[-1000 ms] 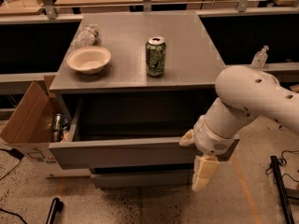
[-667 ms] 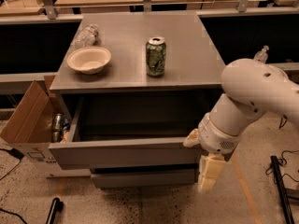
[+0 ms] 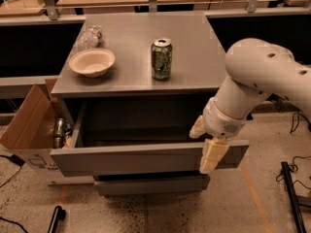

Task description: Open top drawer

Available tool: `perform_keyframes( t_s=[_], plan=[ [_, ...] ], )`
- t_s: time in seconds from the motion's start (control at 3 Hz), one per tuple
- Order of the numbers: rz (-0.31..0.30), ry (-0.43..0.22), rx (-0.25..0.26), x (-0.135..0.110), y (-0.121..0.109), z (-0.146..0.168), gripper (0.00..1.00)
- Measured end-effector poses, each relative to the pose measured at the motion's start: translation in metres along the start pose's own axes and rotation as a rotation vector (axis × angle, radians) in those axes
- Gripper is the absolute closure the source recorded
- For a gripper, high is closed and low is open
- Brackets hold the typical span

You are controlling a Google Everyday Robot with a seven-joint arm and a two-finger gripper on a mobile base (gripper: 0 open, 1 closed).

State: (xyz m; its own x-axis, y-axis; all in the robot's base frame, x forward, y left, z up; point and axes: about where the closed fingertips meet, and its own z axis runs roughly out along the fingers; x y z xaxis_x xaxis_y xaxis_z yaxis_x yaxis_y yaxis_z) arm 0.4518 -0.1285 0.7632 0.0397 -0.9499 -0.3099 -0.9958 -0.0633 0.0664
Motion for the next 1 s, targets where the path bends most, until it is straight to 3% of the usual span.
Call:
perform_keyframes(
  t_s=[0.33,0.67,1.0],
  plan=[
    [0.003,-0.006,0.034,-0.005,-0.038,-0.001,0.49],
    [0.014,-0.018,0.082,-0.013,-0.082,0.016,0.81],
    [0.016,-0.029,0.105,-0.021,-0.103,0.035,1.0]
  ],
)
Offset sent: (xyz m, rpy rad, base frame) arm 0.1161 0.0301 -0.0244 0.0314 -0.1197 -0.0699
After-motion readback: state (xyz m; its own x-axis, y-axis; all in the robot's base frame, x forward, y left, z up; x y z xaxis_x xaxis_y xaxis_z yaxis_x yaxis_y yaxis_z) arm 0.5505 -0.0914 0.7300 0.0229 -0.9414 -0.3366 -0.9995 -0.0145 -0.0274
